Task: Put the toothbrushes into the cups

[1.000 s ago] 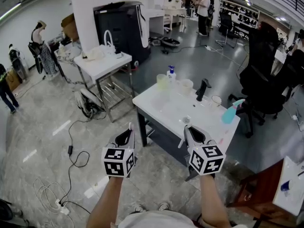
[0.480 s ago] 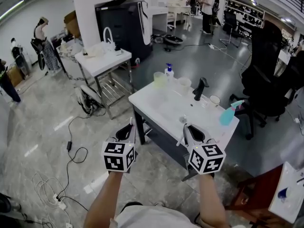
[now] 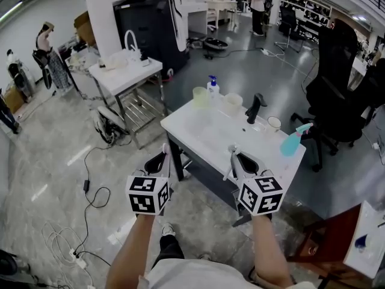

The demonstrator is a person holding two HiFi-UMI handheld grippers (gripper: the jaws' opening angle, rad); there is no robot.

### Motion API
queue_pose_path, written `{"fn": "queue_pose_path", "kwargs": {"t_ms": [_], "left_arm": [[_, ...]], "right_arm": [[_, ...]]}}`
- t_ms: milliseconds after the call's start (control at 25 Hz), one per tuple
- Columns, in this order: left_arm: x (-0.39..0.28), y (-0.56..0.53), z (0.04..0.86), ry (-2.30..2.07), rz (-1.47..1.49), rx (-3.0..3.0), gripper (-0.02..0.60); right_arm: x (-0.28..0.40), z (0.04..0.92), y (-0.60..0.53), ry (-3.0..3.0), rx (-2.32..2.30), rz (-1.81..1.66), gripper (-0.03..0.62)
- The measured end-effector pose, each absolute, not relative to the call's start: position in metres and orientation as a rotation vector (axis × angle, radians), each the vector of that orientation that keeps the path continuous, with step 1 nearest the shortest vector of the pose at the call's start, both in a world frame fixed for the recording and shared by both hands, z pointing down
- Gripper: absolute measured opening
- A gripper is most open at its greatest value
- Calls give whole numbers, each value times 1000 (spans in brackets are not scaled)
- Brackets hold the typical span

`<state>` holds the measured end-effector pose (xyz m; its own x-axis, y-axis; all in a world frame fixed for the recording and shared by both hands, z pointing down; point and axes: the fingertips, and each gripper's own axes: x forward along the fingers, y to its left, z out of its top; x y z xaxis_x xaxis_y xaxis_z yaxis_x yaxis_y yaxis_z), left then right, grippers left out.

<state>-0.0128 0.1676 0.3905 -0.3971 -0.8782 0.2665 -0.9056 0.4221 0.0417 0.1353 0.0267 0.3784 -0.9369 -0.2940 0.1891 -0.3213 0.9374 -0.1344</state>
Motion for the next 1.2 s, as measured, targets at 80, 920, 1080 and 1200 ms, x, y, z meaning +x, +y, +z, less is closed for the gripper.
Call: {"fn": "queue_pose_path", "kwargs": {"t_ms": [80, 920, 1080, 1200], "left_arm": [[-30, 165, 394, -2425, 155, 1561, 15], [-206, 129, 413, -2259, 128, 1724, 15], [-220, 126, 414, -2232, 129, 1758, 15], [-231, 121, 417, -2215, 124, 1780, 15]], "right_arm": [[119, 381, 25, -2923, 473, 239, 17], [-38, 386, 10, -2835, 682, 236, 15], [-49, 387, 9, -2820, 729, 238, 15], [-57, 387, 6, -2814, 767, 236, 15]]}}
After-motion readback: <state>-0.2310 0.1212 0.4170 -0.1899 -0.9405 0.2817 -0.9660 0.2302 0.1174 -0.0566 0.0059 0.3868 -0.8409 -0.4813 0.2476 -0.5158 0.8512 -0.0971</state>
